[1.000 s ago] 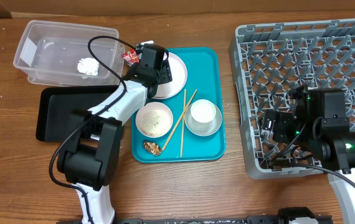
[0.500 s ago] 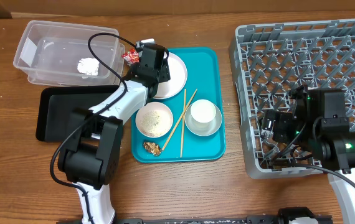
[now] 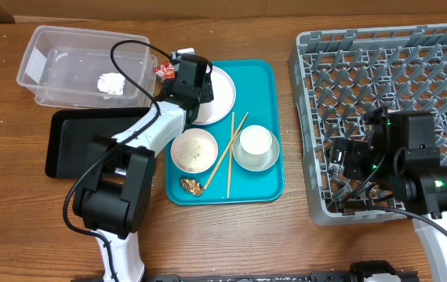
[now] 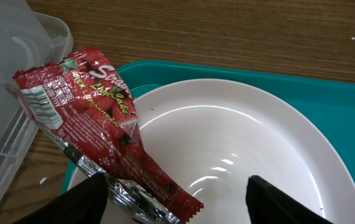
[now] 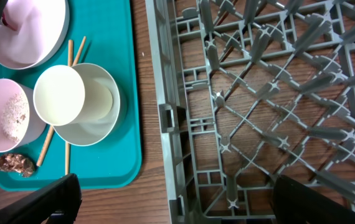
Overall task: Sort waste into correct bins and load items into the dishwasher
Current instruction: 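Return the left gripper to the plate and grasp the red snack wrapper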
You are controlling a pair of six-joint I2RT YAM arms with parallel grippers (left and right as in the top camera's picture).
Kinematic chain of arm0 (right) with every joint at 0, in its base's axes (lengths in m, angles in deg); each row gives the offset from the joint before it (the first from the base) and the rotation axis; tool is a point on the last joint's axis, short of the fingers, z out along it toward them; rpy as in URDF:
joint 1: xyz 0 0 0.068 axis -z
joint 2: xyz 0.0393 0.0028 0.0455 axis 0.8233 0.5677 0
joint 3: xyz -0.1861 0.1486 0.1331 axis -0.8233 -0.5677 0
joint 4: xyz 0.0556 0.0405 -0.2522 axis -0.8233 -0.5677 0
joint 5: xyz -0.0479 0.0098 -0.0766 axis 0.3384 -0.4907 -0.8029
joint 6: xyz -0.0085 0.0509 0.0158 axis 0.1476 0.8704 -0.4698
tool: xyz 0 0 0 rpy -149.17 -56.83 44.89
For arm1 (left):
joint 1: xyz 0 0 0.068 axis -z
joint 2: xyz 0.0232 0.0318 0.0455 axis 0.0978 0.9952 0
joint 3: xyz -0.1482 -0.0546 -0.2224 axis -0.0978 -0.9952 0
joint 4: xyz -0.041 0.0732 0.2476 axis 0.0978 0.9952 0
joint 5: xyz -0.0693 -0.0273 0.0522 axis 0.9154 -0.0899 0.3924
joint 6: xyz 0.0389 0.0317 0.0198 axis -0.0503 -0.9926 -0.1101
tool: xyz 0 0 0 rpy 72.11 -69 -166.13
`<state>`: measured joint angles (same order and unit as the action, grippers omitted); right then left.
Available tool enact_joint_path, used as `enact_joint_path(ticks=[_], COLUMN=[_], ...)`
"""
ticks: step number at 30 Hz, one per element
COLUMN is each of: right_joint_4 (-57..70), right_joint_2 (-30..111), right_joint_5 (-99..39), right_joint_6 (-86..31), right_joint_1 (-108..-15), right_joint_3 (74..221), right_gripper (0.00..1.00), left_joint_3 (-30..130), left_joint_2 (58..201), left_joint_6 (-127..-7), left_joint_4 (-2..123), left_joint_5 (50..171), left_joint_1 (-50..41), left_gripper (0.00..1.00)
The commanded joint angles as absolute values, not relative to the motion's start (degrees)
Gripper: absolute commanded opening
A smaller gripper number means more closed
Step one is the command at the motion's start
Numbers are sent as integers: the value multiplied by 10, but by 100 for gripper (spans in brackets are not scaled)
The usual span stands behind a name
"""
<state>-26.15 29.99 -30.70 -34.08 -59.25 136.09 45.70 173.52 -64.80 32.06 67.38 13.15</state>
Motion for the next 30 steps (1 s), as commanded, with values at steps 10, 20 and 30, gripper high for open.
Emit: enact_joint_path(ticks=[10,20,30], right_joint_4=[-258,-258,-258], right_joint_2=[291,291,291], right_joint_5=[-302,-302,-302], right_joint_6=[-338,-338,-338], right_joint_1=[-595,-595,-595], right_joint_3=[1371,1371,1371], right_gripper=[100,100,100], left_joint_3=[465,467,467], left_joint_2=[1781,1781,1759], left_joint_6=[-678,-703,-721], left_joint_4=[318,299,315], left_joint_5=[645,630,630], left_joint_1=[132,132,132], left_gripper=[71,19,4])
